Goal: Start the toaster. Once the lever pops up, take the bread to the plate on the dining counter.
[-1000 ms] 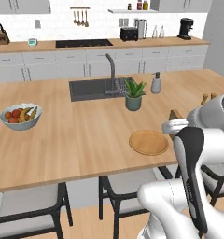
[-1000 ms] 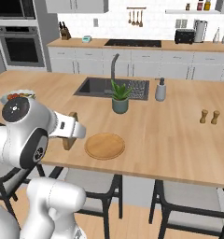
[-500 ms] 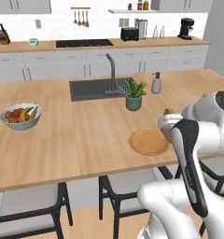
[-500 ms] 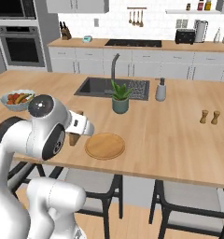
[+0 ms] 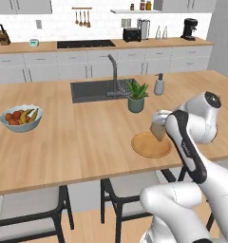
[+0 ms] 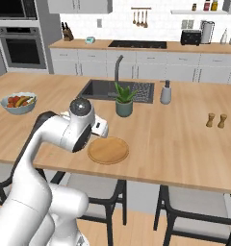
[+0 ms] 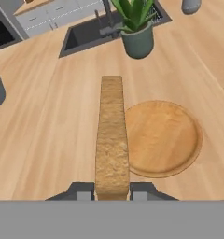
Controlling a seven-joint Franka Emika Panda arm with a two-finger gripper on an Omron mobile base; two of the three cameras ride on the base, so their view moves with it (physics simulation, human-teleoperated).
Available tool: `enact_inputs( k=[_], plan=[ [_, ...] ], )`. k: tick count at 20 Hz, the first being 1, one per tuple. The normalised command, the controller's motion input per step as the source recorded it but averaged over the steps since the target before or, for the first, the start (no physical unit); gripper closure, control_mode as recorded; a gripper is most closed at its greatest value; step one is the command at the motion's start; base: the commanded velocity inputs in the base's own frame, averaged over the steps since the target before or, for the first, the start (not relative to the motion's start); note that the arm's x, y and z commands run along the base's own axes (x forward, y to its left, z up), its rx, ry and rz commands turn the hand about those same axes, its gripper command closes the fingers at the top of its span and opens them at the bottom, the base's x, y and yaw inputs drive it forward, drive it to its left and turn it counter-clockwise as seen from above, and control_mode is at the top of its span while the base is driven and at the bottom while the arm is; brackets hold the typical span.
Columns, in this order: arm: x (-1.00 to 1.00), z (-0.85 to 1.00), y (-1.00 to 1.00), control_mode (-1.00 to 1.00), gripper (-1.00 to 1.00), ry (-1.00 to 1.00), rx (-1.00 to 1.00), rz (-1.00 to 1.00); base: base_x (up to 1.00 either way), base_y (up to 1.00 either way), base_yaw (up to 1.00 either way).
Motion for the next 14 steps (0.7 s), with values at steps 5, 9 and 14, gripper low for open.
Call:
enact_inputs(
  k=[5,9,14],
  plan=[
    [0.57,-0.46,-0.25,-1.00,1.00,0.00,0.10,0.00,0.00,0.00,0.00],
    [0.34,-0.54,-0.09,-1.00,1.00,0.00,0.04,0.00,0.00,0.00,0.00],
    [0.10,-0.51,-0.02,-1.00,1.00,0.01,0.02,0.00,0.00,0.00,0.00]
  ],
)
